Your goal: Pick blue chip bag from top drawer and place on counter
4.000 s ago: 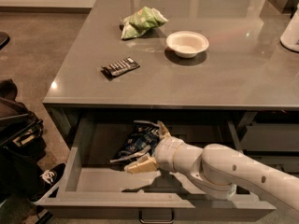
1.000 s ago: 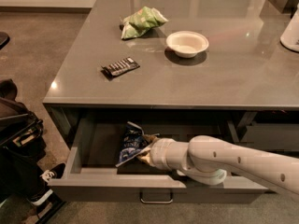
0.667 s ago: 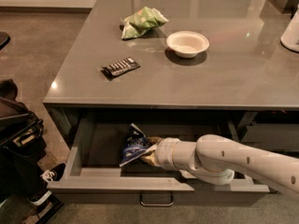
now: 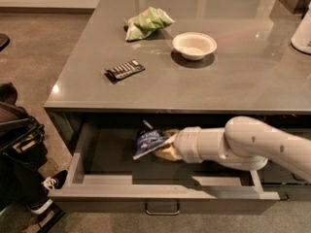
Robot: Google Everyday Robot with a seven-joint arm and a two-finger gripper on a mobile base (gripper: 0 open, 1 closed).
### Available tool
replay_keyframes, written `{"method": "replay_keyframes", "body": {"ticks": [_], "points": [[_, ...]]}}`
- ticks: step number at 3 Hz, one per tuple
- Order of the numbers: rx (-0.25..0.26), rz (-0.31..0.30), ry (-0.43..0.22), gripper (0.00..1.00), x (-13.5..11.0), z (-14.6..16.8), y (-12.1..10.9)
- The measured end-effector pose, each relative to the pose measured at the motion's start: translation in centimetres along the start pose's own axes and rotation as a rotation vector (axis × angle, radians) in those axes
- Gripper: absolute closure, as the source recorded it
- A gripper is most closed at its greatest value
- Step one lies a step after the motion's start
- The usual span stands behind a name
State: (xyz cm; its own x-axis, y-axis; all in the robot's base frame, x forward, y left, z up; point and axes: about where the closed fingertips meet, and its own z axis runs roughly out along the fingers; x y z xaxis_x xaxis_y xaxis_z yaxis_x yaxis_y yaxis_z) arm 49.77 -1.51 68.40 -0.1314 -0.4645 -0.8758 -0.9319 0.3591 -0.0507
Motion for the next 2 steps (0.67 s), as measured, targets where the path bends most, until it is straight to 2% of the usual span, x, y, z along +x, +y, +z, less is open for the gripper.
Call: {"method": "replay_keyframes", "body": {"ticks": [1, 2], "points": [[-0.059, 0.033, 0.048, 1.00, -1.8, -4.2, 0.8], [-0.094, 0.078, 0.113, 1.00, -2.9, -8.1, 2.4]]}}
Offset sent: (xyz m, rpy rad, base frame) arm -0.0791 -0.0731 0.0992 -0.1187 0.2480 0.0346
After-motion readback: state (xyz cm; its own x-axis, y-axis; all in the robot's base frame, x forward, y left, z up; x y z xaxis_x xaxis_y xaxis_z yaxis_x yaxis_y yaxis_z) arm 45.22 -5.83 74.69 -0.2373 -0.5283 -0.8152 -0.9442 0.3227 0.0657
